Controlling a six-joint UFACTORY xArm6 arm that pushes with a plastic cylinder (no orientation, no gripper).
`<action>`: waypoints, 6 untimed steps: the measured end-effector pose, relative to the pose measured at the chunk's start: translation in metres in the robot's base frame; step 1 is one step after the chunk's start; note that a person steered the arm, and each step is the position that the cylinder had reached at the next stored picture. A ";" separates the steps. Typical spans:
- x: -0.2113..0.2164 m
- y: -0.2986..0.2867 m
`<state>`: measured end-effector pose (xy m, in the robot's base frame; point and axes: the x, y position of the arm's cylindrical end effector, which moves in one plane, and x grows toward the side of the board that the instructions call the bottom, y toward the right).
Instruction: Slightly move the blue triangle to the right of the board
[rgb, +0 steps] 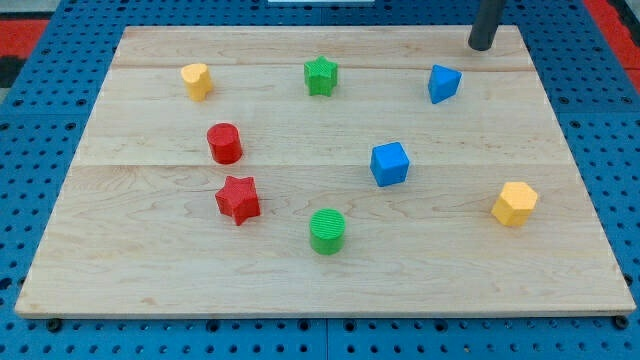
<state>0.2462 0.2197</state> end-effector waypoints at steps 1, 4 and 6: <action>0.054 0.023; 0.096 -0.096; 0.055 -0.074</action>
